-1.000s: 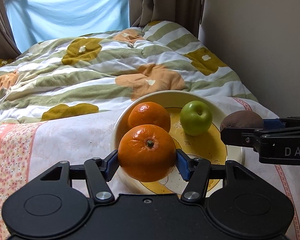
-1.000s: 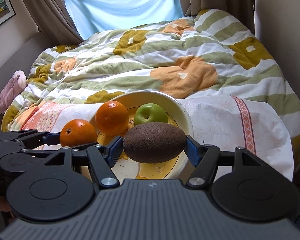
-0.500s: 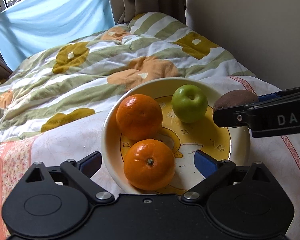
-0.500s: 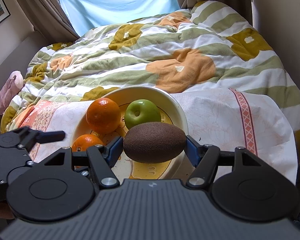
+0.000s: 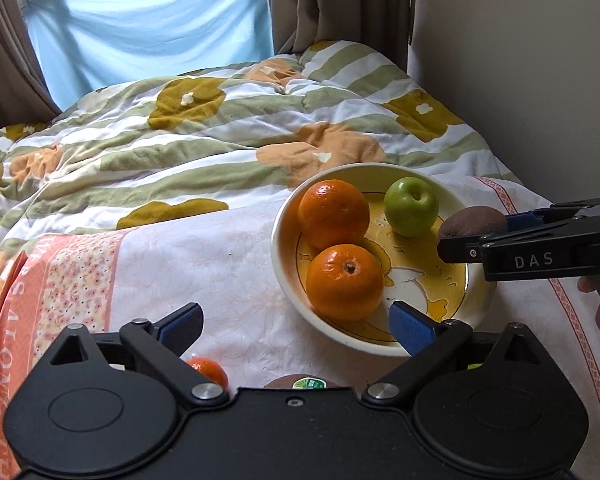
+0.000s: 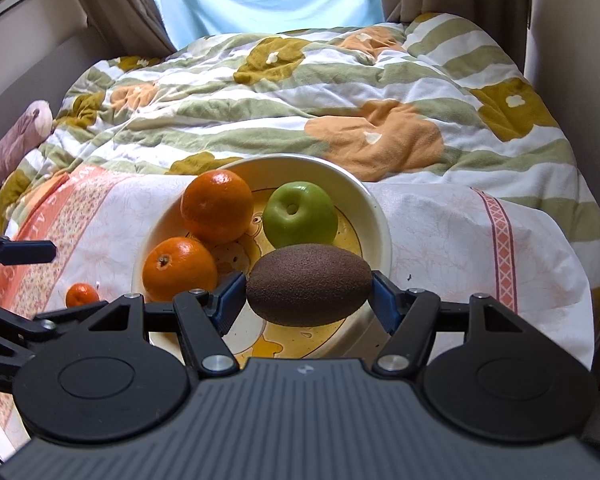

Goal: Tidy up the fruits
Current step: 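Open both tools to drop the orange and kiwi into the bowl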

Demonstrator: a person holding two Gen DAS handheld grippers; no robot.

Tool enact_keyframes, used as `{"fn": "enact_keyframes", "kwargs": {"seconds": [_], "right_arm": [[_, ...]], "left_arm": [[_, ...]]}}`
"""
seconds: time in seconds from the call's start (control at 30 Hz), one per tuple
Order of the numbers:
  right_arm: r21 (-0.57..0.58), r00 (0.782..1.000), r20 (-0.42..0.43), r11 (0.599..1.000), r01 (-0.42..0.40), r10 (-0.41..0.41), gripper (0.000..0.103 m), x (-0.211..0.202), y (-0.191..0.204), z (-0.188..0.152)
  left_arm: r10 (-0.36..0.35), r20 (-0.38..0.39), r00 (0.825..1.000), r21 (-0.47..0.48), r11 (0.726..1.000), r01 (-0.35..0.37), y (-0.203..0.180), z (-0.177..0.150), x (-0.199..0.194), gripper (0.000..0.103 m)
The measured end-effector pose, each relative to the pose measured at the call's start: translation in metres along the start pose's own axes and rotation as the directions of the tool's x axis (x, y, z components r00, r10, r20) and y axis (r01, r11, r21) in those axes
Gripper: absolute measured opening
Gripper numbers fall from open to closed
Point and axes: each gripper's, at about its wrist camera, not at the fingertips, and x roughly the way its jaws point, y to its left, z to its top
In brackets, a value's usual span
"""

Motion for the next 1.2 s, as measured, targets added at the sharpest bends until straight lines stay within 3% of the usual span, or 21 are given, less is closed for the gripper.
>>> {"fn": "enact_keyframes", "kwargs": {"seconds": [0.57,0.6,0.63,1.2], "right_arm": [[-0.192,0.999,0.009,0.981,0.033,-0.032,0.084,0.022,0.023,-0.008],[-0.205,0.999,0.015,0.978,0.042,-0.04,0.089,0.021,0.024,-0.009],[-0.219,0.998,0.031,0.974,0.059,-0.053,0.103,0.019,0.027,-0.011],[-0.213,0.994,0.098,0.975,0.064,-0.044,0.103,-0.035,0.031,-0.016]], "left_arm": [[0.043,-0.009,0.999,-0.087,0.995,-0.043,0.014,-0.019,-0.015,0.101],[0.042,-0.009,0.999,-0.09,0.995,-0.043,0.015,-0.019,-0.016,0.101],[0.044,-0.009,0.999,-0.092,0.995,-0.044,0.015,-0.02,-0.017,0.101],[0.069,0.057,0.996,-0.135,0.989,-0.061,0.011,-0.029,-0.053,0.101]]}}
